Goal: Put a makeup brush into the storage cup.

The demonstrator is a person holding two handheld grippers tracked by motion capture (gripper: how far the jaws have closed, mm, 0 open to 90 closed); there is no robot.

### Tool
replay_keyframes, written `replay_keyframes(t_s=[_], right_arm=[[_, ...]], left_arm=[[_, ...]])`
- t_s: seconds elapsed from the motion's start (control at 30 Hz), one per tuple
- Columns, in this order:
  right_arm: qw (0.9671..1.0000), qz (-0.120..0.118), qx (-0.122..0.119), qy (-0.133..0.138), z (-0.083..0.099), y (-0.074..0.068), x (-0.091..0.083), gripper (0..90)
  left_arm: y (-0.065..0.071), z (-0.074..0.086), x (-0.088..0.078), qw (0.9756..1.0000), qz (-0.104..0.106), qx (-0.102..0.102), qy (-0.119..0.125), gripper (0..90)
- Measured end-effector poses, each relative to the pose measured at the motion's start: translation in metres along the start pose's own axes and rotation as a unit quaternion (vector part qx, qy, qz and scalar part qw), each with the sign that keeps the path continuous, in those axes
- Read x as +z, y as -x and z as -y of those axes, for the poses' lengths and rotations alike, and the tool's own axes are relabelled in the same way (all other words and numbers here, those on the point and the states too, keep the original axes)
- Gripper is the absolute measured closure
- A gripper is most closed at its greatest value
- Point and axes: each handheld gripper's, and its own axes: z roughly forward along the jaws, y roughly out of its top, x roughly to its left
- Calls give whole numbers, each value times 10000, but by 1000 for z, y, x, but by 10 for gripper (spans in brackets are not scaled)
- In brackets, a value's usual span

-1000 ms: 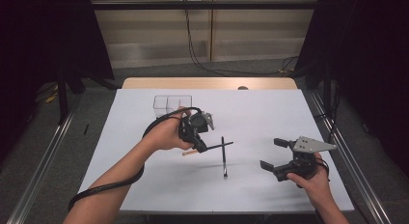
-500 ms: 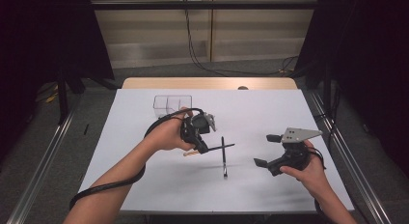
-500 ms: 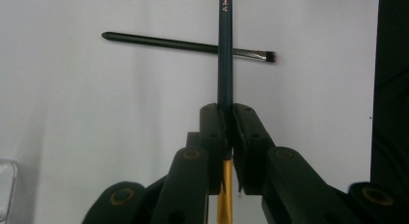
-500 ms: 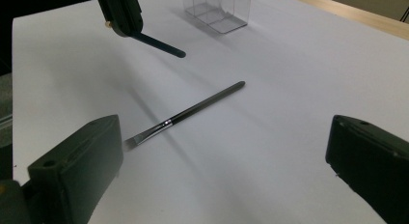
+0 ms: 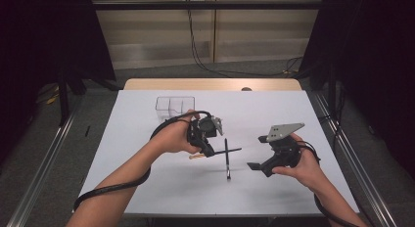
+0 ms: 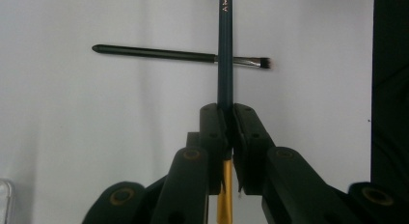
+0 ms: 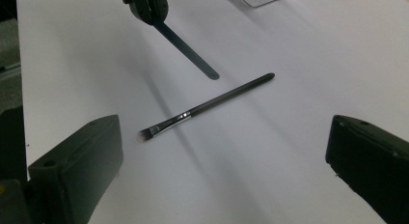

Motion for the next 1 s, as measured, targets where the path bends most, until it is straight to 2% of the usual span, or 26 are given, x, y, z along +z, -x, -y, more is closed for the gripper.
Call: replay_keyframes(t_s=[0.1,0.17,0.3,0.5,0.6,0.67,0.7,0.83,0.97,1.0], right_arm=[[9999,-60,-17,-158,-5,-1,3,0],[9996,-79,-73,-254,-8,-1,4,1],[9988,-107,-124,-452,-15,-1,6,6],[9977,-152,-193,-637,-24,1,8,43],[9956,-261,-252,-863,-29,0,13,94],[9949,-259,-273,-931,-30,1,14,107],[9942,-240,-326,-997,-33,0,15,145],[9939,-326,-368,-983,-38,0,15,201],[9922,-399,-578,-1025,-44,-1,18,297],[9922,-399,-578,-1025,-44,-1,18,297]], left_arm=[[2,-1,2,10000,2,-28,27,835],[2,-2,2,10000,25,66,-25,835],[3,-4,4,10000,26,53,27,835],[4,-7,6,9999,57,103,0,835],[5,-8,7,9999,43,136,-5,835],[5,-9,8,9998,42,177,-6,835],[5,-10,7,9997,69,220,-77,835],[5,-10,8,9997,64,221,-47,835],[6,-11,10,9998,78,198,-14,835],[6,-11,10,9998,64,198,-4,835]])
